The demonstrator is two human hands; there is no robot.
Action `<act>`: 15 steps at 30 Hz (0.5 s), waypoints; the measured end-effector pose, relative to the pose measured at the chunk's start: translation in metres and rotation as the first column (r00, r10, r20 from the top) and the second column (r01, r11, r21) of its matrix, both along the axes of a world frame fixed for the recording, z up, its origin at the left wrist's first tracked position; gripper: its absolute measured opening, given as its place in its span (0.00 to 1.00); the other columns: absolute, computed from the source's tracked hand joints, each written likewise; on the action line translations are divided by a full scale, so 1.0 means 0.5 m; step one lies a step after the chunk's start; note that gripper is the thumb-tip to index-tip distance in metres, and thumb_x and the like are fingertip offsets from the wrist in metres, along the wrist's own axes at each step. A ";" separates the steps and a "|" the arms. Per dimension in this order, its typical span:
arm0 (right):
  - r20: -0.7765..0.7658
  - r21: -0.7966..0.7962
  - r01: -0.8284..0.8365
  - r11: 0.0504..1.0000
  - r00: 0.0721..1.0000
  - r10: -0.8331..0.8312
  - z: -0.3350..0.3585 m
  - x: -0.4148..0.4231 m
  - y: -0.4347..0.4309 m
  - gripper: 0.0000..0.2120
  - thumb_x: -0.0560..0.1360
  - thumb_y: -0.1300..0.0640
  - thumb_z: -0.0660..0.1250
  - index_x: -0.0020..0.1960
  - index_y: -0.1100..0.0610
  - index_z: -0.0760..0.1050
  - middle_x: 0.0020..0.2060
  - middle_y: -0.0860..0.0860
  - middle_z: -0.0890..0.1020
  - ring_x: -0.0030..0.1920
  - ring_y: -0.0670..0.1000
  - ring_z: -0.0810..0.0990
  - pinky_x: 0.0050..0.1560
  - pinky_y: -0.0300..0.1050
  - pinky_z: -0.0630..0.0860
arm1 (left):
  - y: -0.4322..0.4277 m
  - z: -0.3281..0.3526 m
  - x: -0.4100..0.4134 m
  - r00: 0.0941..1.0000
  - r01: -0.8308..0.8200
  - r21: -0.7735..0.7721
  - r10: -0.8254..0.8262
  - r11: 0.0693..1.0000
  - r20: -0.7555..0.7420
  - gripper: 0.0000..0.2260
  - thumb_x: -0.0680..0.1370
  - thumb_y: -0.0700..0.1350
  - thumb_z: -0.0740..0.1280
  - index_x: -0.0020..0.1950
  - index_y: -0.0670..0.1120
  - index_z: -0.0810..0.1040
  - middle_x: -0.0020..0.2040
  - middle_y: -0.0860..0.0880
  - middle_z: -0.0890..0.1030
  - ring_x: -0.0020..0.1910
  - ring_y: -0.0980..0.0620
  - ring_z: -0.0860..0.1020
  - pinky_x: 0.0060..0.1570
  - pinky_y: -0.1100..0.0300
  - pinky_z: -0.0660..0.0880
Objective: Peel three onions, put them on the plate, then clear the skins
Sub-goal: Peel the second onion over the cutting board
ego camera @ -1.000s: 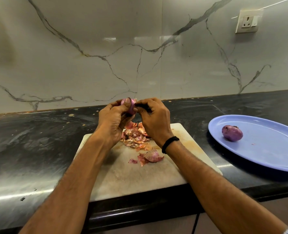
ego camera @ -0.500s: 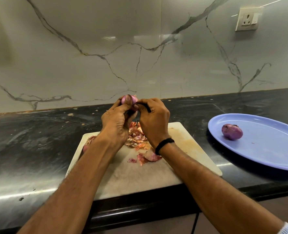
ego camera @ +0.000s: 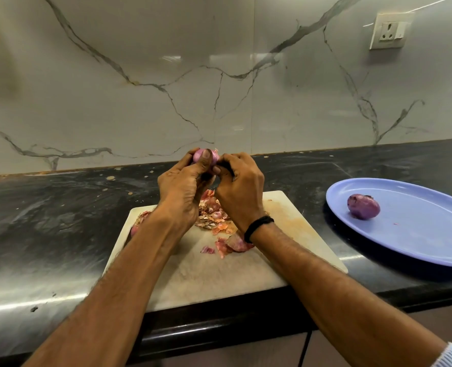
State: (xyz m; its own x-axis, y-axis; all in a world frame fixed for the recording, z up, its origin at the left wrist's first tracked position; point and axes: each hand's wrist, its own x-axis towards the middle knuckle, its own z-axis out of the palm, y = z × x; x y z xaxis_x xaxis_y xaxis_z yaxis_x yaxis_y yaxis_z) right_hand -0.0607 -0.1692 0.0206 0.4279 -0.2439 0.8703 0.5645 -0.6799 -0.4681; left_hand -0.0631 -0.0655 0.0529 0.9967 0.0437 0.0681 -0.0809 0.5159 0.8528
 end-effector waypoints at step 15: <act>-0.076 0.125 -0.073 0.989 0.994 0.083 0.019 -0.017 -0.009 0.12 0.71 0.58 0.56 0.49 0.63 0.73 0.43 0.56 0.77 0.42 0.50 0.74 0.40 0.34 0.69 | -0.012 0.013 -0.017 0.993 0.099 -0.092 -0.104 0.991 -0.053 0.26 0.67 0.51 0.75 0.59 0.36 0.79 0.52 0.37 0.85 0.47 0.43 0.86 0.41 0.56 0.83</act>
State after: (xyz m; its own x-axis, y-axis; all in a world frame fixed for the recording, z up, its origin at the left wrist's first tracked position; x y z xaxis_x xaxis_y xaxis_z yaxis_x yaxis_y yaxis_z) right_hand -0.0692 -0.1739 0.0303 0.5179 -0.3091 0.7976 0.5704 -0.5702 -0.5913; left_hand -0.0716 -0.0717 0.0595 0.9985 -0.0545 0.0112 0.0233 0.5929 0.8049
